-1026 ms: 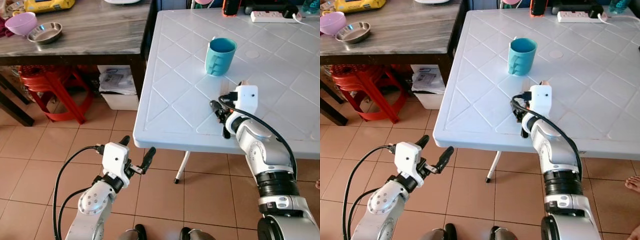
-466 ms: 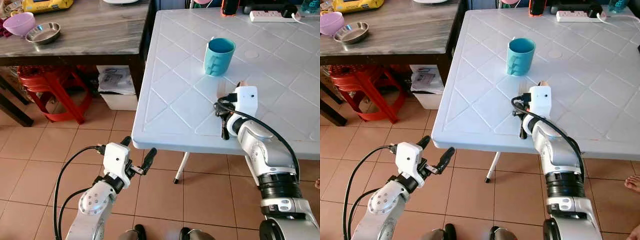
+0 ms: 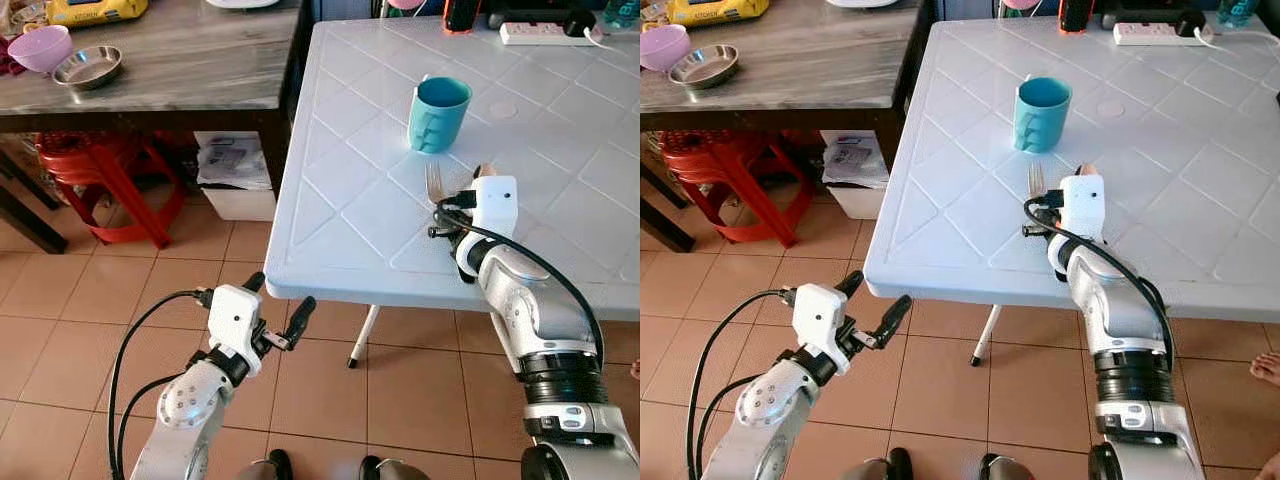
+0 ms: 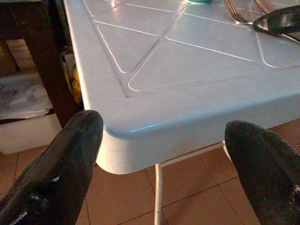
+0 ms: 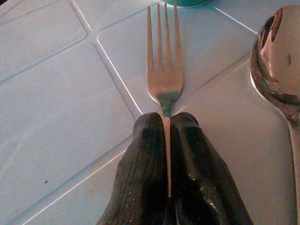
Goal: Setting the table
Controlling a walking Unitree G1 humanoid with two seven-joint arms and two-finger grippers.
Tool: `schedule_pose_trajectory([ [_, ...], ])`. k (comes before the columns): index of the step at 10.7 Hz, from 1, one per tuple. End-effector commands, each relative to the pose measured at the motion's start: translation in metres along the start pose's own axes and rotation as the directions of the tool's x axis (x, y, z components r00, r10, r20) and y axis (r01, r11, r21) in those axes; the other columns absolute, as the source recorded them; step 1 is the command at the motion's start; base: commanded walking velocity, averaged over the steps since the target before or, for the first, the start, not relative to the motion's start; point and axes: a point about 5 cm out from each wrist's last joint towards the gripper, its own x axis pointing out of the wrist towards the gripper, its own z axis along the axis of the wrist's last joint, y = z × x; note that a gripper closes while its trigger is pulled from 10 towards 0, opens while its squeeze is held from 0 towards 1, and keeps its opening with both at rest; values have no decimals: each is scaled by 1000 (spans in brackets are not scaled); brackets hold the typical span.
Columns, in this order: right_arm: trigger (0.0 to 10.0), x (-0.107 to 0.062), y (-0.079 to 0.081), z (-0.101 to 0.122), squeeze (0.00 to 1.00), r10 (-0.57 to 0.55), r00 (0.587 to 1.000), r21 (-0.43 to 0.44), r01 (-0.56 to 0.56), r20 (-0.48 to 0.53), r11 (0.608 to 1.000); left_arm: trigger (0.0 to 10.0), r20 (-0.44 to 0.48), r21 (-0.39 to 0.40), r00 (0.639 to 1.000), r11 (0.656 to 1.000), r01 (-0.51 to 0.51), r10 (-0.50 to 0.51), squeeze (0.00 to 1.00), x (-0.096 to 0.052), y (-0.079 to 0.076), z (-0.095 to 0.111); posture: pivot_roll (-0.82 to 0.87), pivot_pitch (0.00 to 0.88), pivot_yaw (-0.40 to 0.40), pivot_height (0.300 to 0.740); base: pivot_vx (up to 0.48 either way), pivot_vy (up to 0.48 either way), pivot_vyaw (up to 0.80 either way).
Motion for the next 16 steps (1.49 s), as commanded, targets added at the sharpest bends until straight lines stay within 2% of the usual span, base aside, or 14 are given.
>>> schedule_pose_trajectory([
  [1,0,-1,12,-53,0,50,971,49,-40,-234,998,10000,-20,5,1000,1000,-2,2,0,-2,2,-2,-31,216,78,740,0,0,0],
  [3,0,0,10,-49,0,24,980,75,-9,-198,997,10000,-12,4,1000,1000,5,-5,0,-1,2,-1,-32,209,78,740,0,0,0],
  [7,0,-1,15,-48,0,43,984,111,-24,-173,994,10000,54,-25,998,999,32,-31,0,7,5,11,-38,191,77,740,0,0,0],
  [10,0,-1,15,-48,0,52,985,118,-33,-165,992,10000,96,-68,994,996,65,-59,0,10,2,21,-40,185,79,740,0,0,0],
  [12,0,-2,16,-43,0,45,992,119,-30,-122,992,10000,94,-68,993,995,77,-71,0,10,0,21,-38,184,81,740,0,0,0],
  [13,0,-4,19,-22,0,37,999,137,-39,20,990,10000,64,-48,998,999,23,-20,0,8,7,13,-39,182,82,740,0,0,0],
  [14,157,-6,22,-13,0,27,996,130,-37,82,991,10000,53,-19,998,999,-46,47,0,7,15,11,-42,182,81,740,0,0,0],
  [15,2431,-9,31,-7,0,39,989,141,-59,140,988,10000,26,17,982,982,-189,189,0,8,28,7,-43,179,79,740,0,0,0],
  [16,5647,-15,40,-1,0,53,975,170,-90,214,981,10000,31,23,970,971,-240,239,0,9,35,9,-43,179,79,740,0,0,0],
])
